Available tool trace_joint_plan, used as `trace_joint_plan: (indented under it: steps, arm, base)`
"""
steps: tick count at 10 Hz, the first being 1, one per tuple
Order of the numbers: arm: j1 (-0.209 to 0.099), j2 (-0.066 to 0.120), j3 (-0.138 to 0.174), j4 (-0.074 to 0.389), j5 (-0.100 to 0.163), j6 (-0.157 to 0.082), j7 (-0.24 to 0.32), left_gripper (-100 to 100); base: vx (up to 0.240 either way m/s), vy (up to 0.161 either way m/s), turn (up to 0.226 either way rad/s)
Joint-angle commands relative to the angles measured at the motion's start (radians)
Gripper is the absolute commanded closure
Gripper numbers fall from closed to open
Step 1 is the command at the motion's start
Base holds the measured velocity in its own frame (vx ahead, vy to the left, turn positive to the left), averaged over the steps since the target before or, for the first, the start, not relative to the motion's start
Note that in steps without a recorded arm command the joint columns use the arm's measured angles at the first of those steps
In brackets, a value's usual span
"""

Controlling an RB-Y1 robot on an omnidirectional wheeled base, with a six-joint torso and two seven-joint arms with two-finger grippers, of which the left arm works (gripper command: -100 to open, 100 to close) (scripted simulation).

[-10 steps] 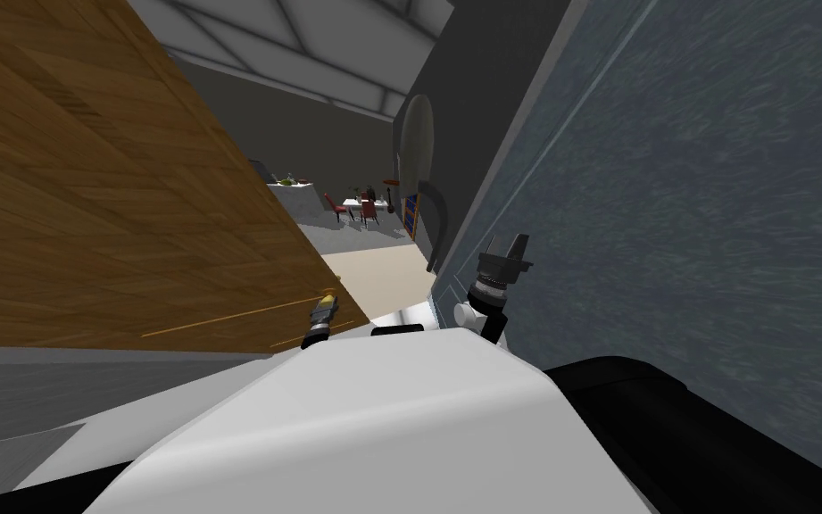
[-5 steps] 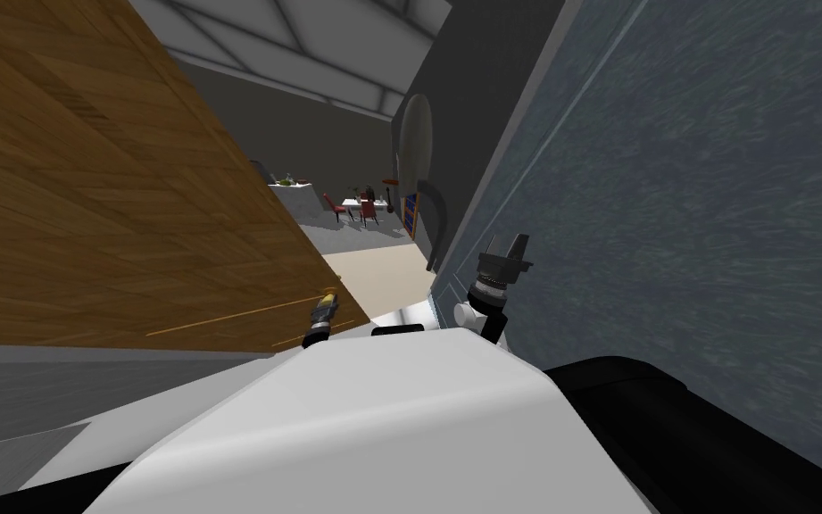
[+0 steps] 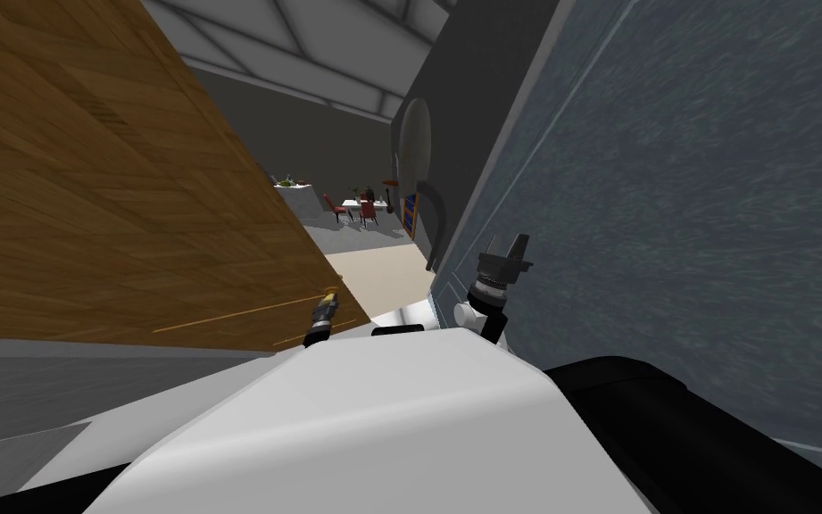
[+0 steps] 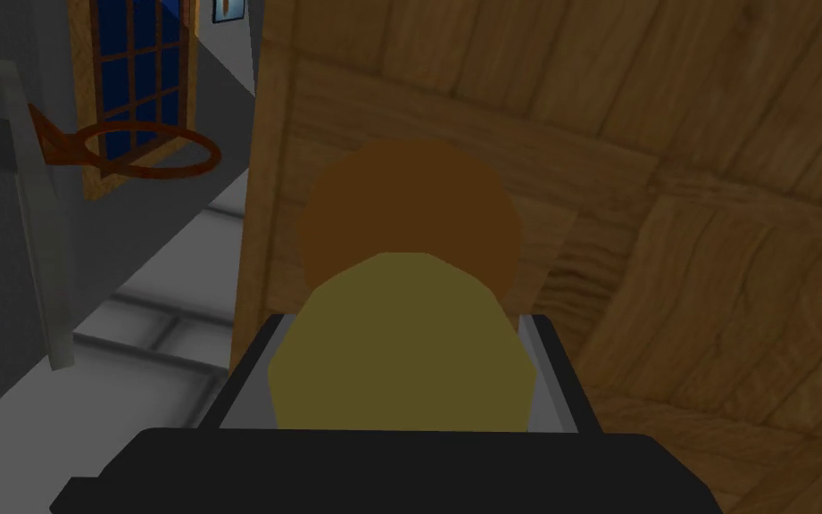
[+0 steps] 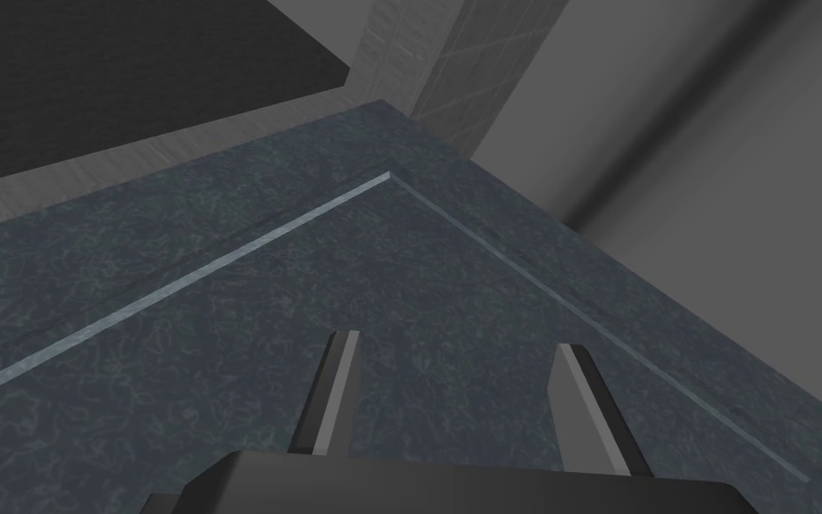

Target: Pull the door open

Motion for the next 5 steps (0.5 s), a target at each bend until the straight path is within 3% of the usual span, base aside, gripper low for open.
trace_joint_plan:
  steps: [1,5]
  arm:
    - [-0.003,-0.002,-0.014,0.004,0.01,0.001,0.044,100]
    - [-0.012,0.004,-0.037,0.012,0.041,0.0,0.149,100]
  base:
    - [-0.024,0.005,-0.01]
    - [-0.033,0.007,-0.014]
